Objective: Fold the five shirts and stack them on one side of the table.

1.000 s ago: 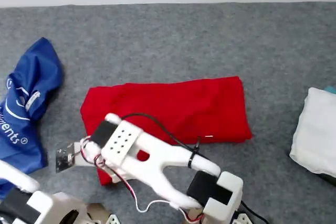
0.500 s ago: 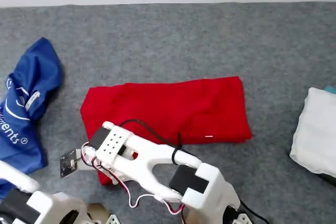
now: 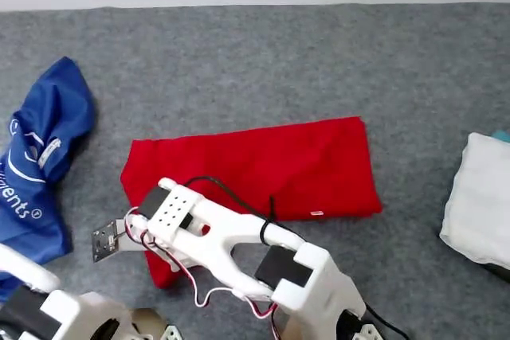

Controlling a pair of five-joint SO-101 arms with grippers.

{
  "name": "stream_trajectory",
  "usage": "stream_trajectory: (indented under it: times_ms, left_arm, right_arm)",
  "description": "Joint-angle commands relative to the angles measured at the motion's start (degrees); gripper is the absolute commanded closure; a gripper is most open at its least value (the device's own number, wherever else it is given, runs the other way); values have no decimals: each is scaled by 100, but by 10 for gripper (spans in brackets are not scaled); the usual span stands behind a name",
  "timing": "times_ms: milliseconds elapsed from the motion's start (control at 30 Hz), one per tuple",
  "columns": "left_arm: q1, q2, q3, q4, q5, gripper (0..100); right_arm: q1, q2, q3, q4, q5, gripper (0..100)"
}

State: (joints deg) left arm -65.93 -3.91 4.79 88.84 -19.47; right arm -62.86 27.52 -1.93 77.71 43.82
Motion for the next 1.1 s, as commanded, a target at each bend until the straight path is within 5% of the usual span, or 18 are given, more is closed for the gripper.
stream_trajectory:
  times_ms: [0, 800, 1067]
  left_arm:
    - [18, -26, -22, -88, -44, 994]
    - [18, 26, -22, -97, -53, 994]
    - [26, 26, -22, -97, -53, 994]
  right_arm:
    - [145, -48, -88, -101, 79, 987]
    - [1402, -4, -1600, -154, 53, 987]
    - [1226, -189, -1688, 251, 44, 987]
